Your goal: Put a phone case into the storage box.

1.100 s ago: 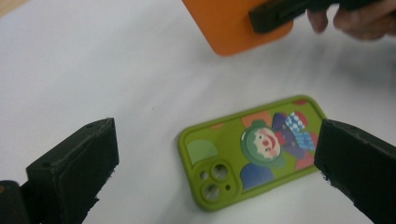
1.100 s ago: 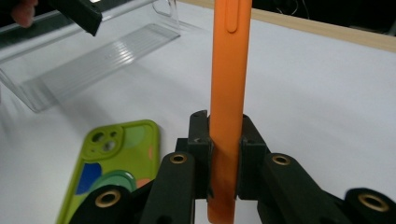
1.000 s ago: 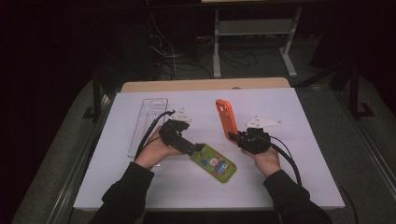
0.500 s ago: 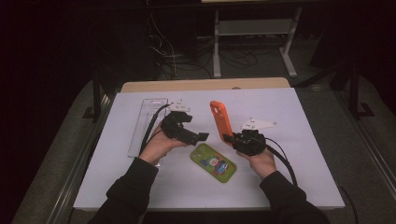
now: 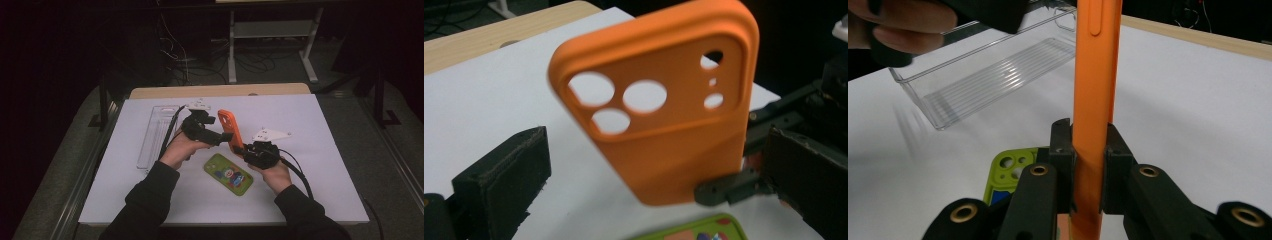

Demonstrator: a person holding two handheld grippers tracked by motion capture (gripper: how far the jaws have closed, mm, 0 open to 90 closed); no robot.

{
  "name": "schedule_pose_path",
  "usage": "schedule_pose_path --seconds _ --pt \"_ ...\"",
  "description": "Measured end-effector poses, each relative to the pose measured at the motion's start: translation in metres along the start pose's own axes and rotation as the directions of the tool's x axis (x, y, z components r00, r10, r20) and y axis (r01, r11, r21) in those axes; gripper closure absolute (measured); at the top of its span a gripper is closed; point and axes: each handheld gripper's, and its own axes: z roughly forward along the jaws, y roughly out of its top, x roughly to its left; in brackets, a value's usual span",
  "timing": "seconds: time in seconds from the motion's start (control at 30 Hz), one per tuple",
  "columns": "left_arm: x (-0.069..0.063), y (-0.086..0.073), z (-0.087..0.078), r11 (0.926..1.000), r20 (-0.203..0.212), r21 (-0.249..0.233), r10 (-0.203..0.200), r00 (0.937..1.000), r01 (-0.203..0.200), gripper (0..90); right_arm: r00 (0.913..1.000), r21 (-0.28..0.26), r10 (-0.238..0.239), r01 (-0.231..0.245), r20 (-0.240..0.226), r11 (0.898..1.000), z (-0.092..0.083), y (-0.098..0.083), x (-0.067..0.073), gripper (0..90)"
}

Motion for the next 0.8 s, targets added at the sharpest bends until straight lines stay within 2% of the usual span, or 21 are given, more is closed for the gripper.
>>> schedule_pose_path --seconds 0.23,0.57,0.73,0.8 --pt "-0.004 0.001 0.012 0.9999 0.032 -0.012 -0.006 0.9995 0.007 0.0 1.0 -0.006 -0.006 0.006 -0.007 1.0 0.001 0.001 0.003 78.1" --pt "-0.003 0.001 0.017 0.9992 0.036 -0.027 -0.027 0.999 0.028 0.0 0.9999 -0.003 -0.006 0.006 -0.011 1.0 0.002 0.0 0.004 78.1" --pt "-0.001 0.001 0.014 0.9984 0.034 -0.047 -0.031 0.9989 0.032 8.8 0.9999 -0.001 -0.003 0.003 -0.01 1.0 0.002 0.0 0.004 78.1" --pt "-0.002 0.001 0.015 0.9982 0.036 -0.048 -0.035 0.9987 0.037 9.5 0.9999 -0.001 -0.006 0.006 -0.009 1.0 0.002 0.0 0.004 78.1"
